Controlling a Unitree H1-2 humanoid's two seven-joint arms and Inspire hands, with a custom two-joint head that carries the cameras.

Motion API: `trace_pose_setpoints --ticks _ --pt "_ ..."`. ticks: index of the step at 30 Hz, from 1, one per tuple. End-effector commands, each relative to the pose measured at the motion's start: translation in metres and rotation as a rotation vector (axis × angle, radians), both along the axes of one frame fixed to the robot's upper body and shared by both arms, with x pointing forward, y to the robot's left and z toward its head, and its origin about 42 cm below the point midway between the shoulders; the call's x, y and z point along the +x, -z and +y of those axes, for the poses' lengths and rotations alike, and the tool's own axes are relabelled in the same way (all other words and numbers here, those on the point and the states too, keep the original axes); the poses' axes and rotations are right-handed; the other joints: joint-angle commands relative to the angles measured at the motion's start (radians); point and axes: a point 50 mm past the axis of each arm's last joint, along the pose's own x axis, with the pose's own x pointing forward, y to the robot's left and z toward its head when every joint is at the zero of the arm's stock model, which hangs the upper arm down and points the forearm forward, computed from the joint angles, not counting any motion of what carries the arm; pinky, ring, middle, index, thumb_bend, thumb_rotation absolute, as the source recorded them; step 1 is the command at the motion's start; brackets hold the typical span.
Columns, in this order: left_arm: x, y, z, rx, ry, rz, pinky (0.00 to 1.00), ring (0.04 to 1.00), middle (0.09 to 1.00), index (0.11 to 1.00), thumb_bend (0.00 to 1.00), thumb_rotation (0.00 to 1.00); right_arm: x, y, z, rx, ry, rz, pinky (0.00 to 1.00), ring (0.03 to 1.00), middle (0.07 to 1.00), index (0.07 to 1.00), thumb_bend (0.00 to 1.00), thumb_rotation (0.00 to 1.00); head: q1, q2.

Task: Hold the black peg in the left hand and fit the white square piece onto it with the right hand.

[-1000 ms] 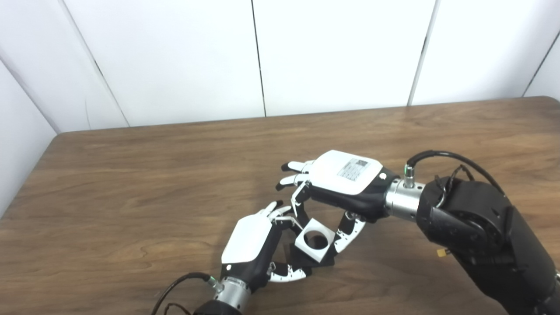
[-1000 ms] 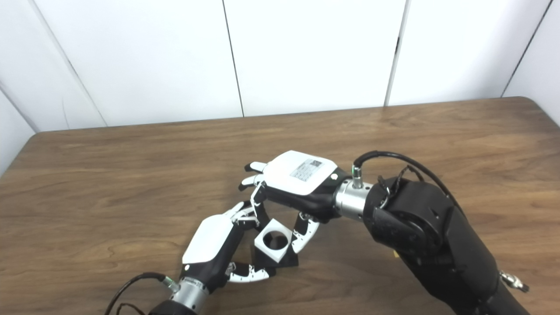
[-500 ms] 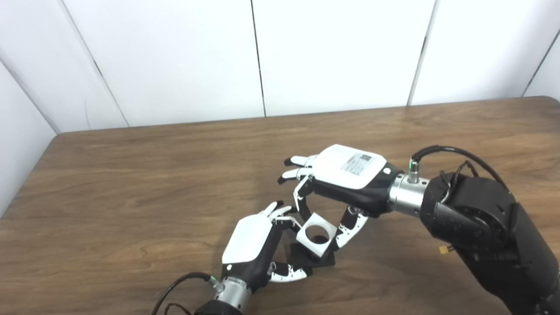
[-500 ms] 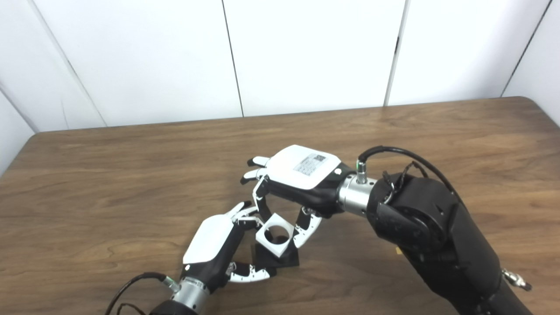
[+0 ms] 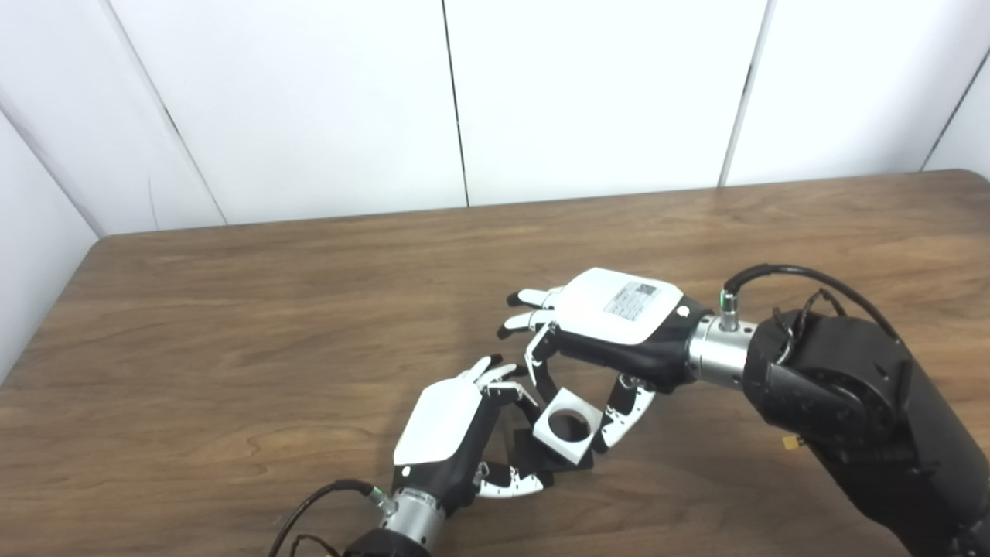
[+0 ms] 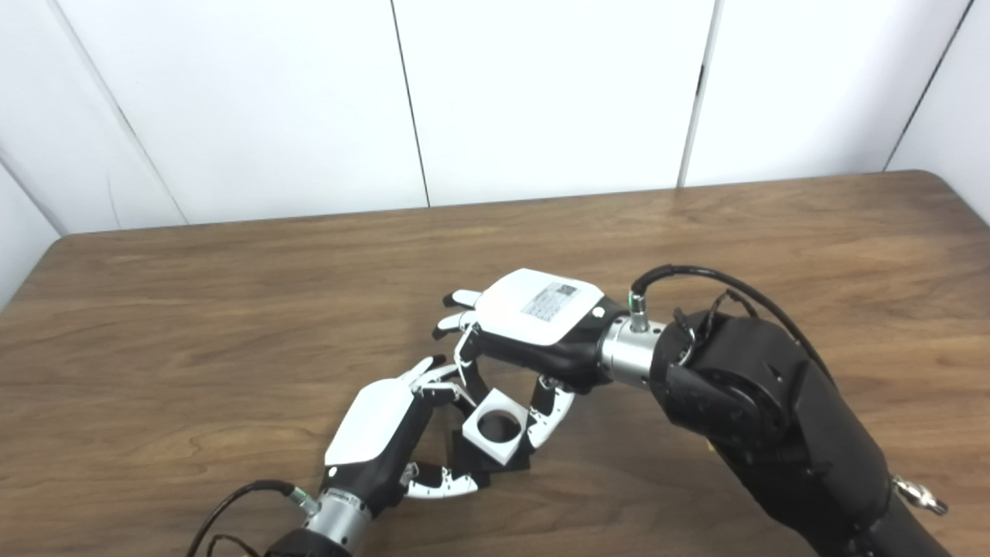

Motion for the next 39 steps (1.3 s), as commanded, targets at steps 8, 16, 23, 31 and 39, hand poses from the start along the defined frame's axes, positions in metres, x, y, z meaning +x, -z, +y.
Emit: trace_pose_setpoints --ticks 8,16,23,31,39 --pt "0.0077 -0.0095 -0.0012 -0.012 0.005 -0.060 0.92 0.952 0.865 0.482 0.51 0.07 0.0027 -0.0082 0.0042 0.009 -0.020 -0.067 0.92 0.975 0.898 0.491 0.53 0.14 0.000 -0.006" --pt "0.0073 -0.0115 -0.0037 -0.010 0.005 -0.063 0.92 0.953 0.863 0.482 0.51 0.07 0.0035 -0.0088 0.0046 0.014 -0.018 -0.065 0.92 0.982 0.903 0.492 0.53 0.15 0.003 -0.004" --pt "0.0060 -0.0122 -0.0046 -0.012 0.009 -0.069 0.91 0.950 0.861 0.481 0.51 0.07 0.0036 -0.0077 0.0036 0.012 -0.017 -0.064 0.92 0.982 0.902 0.492 0.53 0.15 0.004 -0.004" --pt "0.0045 -0.0136 -0.0053 -0.021 0.008 -0.065 0.92 0.955 0.862 0.481 0.51 0.07 0.0040 -0.0074 0.0035 0.024 -0.017 -0.065 0.92 0.979 0.901 0.491 0.53 0.15 0.003 -0.003" --pt "0.0021 -0.0154 -0.0065 -0.019 0.014 -0.068 0.93 0.954 0.861 0.481 0.51 0.07 0.0054 -0.0066 0.0008 0.022 -0.009 -0.061 0.92 0.975 0.896 0.491 0.53 0.14 0.005 0.000"
